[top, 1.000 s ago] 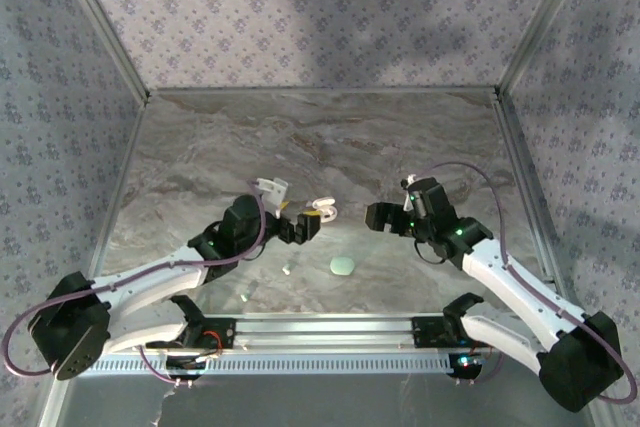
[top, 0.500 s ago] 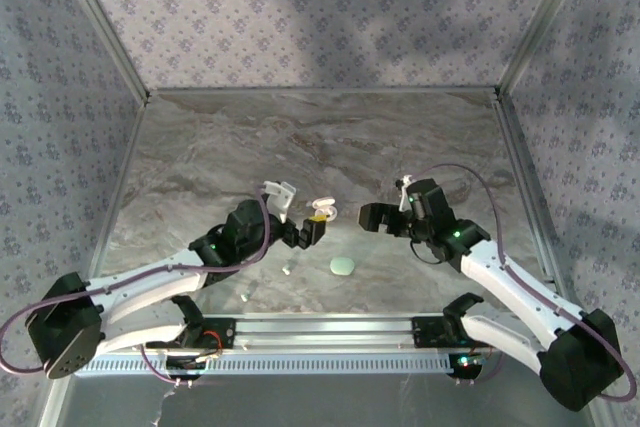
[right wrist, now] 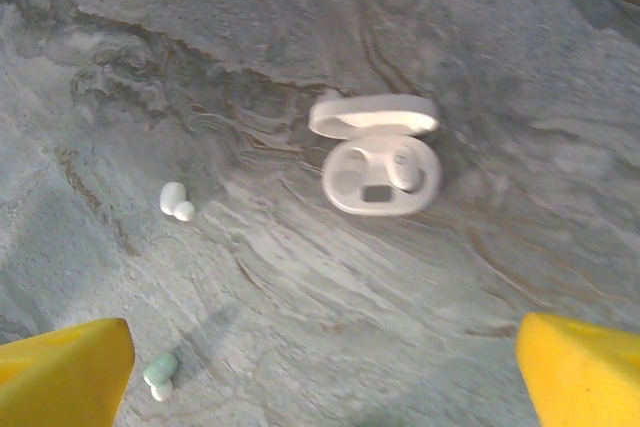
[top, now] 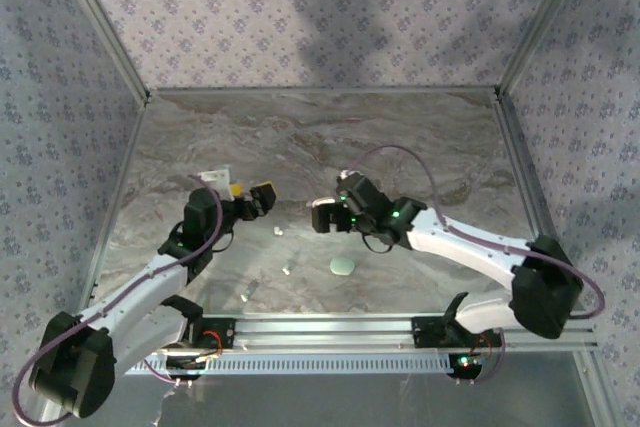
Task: Insert the wireless bluetooth earbuds into the charging case
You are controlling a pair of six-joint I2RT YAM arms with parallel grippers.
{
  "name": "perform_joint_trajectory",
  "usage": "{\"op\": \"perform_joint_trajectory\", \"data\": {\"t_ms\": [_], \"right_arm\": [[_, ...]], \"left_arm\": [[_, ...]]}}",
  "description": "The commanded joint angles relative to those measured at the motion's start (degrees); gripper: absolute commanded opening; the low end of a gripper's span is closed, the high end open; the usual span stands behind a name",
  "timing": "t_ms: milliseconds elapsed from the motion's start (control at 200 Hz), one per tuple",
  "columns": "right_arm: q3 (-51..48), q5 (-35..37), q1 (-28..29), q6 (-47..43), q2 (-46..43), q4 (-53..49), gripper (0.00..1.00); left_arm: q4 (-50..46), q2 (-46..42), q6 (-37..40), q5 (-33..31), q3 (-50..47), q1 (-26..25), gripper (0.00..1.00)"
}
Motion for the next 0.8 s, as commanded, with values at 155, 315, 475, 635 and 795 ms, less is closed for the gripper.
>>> {"op": "perform_joint_trajectory", "data": {"t_ms": [155, 315, 475, 635, 795], "right_arm": [[9.65, 4.91, 3.19, -3.70, 9.22, -6.55, 0.99], [8.86, 1.34, 0.94, -4.89, 7.75, -7.07, 0.93], [5.30, -9.38, -5.29, -10.76, 2.96, -5.71, 0.88], [-1.17, -23.79, -13.73, -15.98, -4.58, -1.81, 0.90], [-11.28, -27.97, -20.65, -16.05, -13.11, 7.44, 0.95]], "left_arm": [[-2.56, -0.80, -6.74, 5.59, 0.26, 5.64, 1.00], [-8.35, 2.59, -5.10, 6.93, 5.05, 5.88, 1.00], [-19.00, 7.07, -2.68, 12.95, 13.47, 5.90, 1.00], [-32.07, 6.86, -3.03, 17.47, 16.82, 5.81, 1.00], [-39.13, 4.22, -4.26, 19.43, 15.91, 5.64, 0.99]]}}
